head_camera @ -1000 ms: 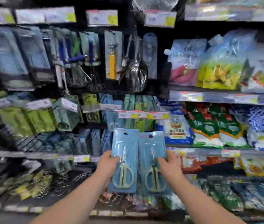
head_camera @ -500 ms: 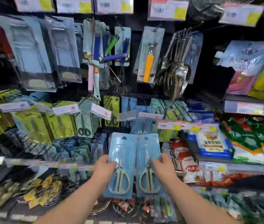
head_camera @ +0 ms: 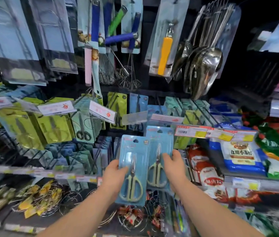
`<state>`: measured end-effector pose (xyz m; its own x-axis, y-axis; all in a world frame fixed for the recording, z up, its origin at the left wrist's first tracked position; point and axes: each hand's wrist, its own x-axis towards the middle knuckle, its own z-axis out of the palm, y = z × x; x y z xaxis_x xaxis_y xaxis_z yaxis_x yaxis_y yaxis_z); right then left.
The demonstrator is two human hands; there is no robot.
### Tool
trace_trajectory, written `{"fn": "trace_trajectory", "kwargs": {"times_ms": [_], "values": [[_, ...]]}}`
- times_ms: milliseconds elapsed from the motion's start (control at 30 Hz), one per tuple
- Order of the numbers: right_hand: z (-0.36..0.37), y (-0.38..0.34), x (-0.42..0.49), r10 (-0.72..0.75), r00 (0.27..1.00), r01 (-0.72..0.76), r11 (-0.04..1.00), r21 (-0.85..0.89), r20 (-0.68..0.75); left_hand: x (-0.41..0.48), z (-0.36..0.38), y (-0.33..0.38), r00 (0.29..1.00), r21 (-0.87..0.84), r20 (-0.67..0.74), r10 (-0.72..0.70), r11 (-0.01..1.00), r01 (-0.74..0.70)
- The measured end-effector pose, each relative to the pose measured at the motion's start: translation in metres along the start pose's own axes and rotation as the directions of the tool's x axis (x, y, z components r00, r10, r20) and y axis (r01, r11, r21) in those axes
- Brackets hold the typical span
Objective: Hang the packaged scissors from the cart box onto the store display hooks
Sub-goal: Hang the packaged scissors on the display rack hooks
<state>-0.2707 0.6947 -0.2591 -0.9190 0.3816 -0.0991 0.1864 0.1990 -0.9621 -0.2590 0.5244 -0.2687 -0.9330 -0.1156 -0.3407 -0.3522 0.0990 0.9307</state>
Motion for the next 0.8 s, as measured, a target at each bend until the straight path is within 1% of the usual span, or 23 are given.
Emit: {"fn": "trace_trajectory", "kwargs": {"times_ms": [67,133,200,267,367,467,567,633,700,800], "values": [[0.002,0.004,0.011,-0.009,1.000,0.009,1.000,-0.001,-0.030,-0.001,0.003,0.003,1.000,-0.007,0.012,0.003,1.000,-0.003],[0.004,0.007,0.021,0.011,0.999,-0.011,1.000,-0.002,-0.037,0.000,0.005,0.005,1.000,-0.008,0.017,0.006,1.000,-0.006],[0.005,0.009,0.031,0.025,0.999,-0.026,0.999,-0.037,-0.031,0.001,0.008,0.007,1.000,-0.003,0.019,0.008,1.000,-0.008],[0.006,0.007,0.041,0.009,1.000,-0.011,0.998,-0.061,-0.020,0.005,0.010,0.008,1.000,-0.007,0.017,0.012,1.000,-0.012],[0.007,0.001,0.055,0.009,1.000,-0.009,0.999,-0.049,-0.005,0.012,0.014,0.008,1.000,-0.008,0.010,0.017,1.000,-0.017],[0.010,0.004,0.076,0.049,0.999,-0.050,0.998,-0.023,-0.017,0.023,0.019,0.005,0.999,-0.025,0.009,0.035,0.999,-0.034],[0.010,0.017,0.095,0.056,0.998,-0.055,0.997,-0.059,0.005,0.031,0.024,0.002,0.999,-0.033,0.009,0.040,0.999,-0.040],[0.008,0.021,0.099,0.048,0.999,-0.046,0.995,-0.084,0.026,0.033,0.028,0.000,0.999,-0.037,0.015,0.045,0.998,-0.045],[0.006,0.023,0.101,0.019,0.999,-0.017,0.998,-0.056,0.037,0.034,0.031,-0.003,0.999,-0.035,0.024,0.046,0.998,-0.045],[0.001,0.022,0.085,-0.027,1.000,0.027,0.997,-0.078,0.003,0.032,0.035,-0.005,0.999,-0.023,0.023,0.046,0.999,-0.045]]}}
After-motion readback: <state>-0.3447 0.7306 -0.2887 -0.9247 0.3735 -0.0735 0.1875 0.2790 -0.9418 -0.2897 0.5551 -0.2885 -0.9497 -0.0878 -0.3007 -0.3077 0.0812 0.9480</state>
